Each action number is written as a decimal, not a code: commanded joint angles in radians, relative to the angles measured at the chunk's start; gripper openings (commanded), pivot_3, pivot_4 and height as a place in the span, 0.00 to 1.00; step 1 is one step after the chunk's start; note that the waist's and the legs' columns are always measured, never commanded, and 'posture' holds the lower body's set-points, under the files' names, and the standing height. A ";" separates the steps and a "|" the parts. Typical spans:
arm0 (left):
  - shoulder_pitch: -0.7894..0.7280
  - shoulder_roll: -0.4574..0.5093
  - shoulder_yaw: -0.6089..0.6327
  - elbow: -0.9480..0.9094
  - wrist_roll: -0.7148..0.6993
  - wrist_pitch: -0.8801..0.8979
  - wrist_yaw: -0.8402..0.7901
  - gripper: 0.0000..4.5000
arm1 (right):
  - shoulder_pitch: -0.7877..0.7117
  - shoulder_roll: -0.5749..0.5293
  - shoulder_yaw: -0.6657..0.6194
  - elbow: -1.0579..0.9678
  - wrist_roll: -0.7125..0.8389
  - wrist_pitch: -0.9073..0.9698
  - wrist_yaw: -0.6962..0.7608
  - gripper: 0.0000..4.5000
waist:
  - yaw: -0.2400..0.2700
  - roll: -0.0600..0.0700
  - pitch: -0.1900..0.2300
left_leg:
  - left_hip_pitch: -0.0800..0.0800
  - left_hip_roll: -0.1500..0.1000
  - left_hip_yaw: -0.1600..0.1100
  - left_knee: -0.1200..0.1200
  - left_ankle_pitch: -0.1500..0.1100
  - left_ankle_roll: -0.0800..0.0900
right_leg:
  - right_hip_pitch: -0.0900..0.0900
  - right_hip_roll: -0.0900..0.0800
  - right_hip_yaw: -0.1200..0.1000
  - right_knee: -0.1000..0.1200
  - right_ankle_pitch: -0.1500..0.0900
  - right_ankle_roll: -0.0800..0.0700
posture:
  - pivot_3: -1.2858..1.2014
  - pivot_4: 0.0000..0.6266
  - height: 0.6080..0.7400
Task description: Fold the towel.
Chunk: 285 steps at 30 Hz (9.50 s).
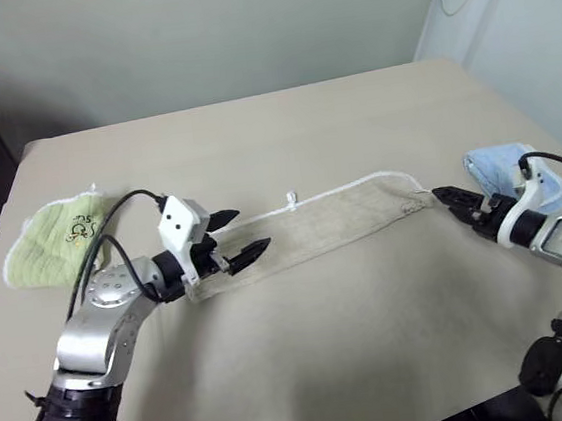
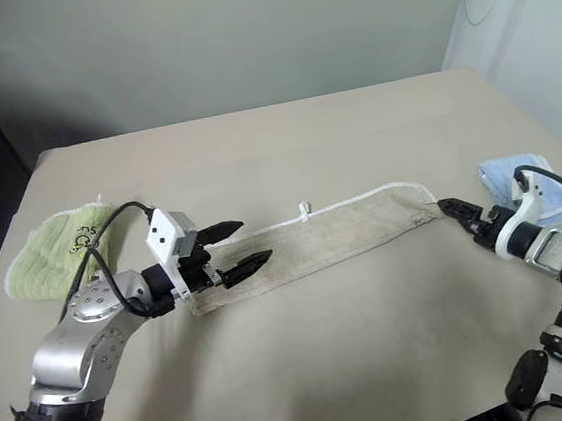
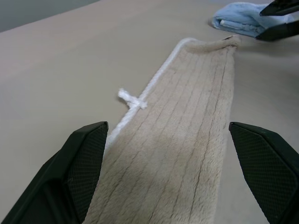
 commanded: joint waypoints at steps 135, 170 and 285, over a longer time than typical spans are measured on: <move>0.195 -0.239 0.218 0.047 -0.846 0.434 0.970 0.20 | -0.051 0.151 0.637 0.066 -0.170 -0.998 0.357 0.00 | 0.051 0.007 -0.004 | 0.022 -0.012 -0.004 -0.001 0.003 -0.001 | 0.025 -0.005 0.001 -0.004 -0.006 -0.010 | 0.52 0.24 1.00; -0.541 -0.108 -0.427 0.151 -0.271 0.431 0.197 0.00 | -0.037 0.138 0.510 0.155 -0.179 -1.107 0.168 0.00 | 0.016 -0.004 0.001 | 0.013 -0.002 -0.005 -0.017 0.003 -0.010 | 0.007 0.001 0.001 -0.005 -0.004 -0.004 | 0.52 0.24 1.00; 0.043 -0.223 0.257 -0.011 -0.276 0.260 0.325 0.18 | -0.228 0.089 0.703 0.467 -0.140 -0.517 0.495 0.32 | 0.002 -0.004 -0.003 | 0.007 -0.003 -0.004 -0.002 0.001 -0.003 | 0.007 0.000 0.001 -0.004 0.000 0.001 | 0.52 0.24 1.00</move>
